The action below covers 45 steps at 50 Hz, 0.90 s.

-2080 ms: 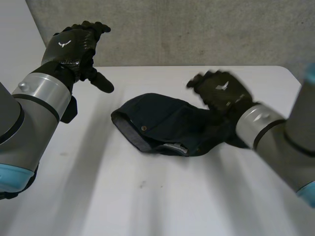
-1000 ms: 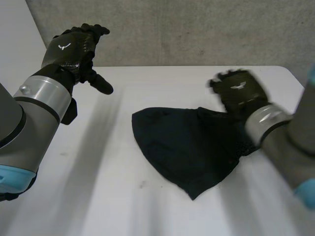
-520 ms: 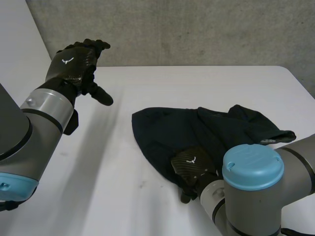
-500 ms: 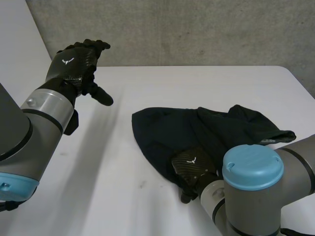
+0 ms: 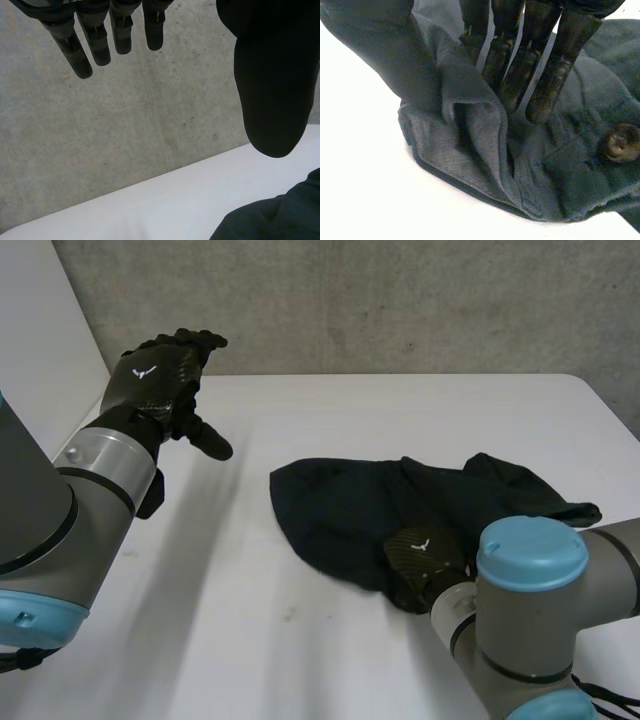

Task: Fold the shorts.

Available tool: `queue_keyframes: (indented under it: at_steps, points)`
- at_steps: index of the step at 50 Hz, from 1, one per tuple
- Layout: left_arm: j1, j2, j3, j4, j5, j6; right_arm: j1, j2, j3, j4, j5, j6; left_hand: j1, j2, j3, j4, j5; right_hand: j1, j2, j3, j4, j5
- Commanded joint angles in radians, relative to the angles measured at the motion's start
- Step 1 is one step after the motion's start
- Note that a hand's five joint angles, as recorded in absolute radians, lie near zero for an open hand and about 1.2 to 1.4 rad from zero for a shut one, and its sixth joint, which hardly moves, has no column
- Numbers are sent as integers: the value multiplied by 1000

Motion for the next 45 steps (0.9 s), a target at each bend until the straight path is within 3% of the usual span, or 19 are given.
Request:
queue_keyframes:
  at_steps: [1,8,12,18,23,36,37,40,41,45]
  points:
    - [0,-4,-1,-1,0,0,-60,-16,-4,14,-18,-34,-21,-25,-32,-24,-41,463,239,234,228,286]
    - [0,-71,-6,15,6,57,-63,-154,-73,59,-59,-111,-15,-19,-26,-18,-36,463,239,234,228,286]
    - [-3,-174,-6,60,28,182,-60,-254,-160,175,-76,-145,-13,-16,-23,-15,-33,463,239,234,228,286]
    - [1,-289,9,97,98,301,-54,-286,-250,283,-81,-142,-10,-13,-20,-13,-30,463,239,234,228,286]
    - [0,-385,49,144,150,313,-48,-334,-263,349,-87,-147,-7,-10,-17,-10,-27,463,239,234,228,286]
    - [-19,-562,236,151,149,230,-22,-421,-219,356,-85,-148,58,54,47,55,38,463,239,234,228,286]
    - [-19,-570,249,147,149,213,-22,-430,-217,356,-85,-148,102,98,91,99,81,463,239,234,228,286]
    - [-17,-608,302,140,150,160,-26,-449,-216,356,-85,-148,541,537,531,538,521,463,239,234,228,286]
    - [-17,-623,322,128,152,140,-33,-461,-216,356,-87,-148,807,803,797,804,787,463,239,234,228,286]
    - [-16,-626,344,85,160,133,-34,-480,-227,356,-87,-151,1195,1191,1185,1192,1175,463,239,234,228,286]
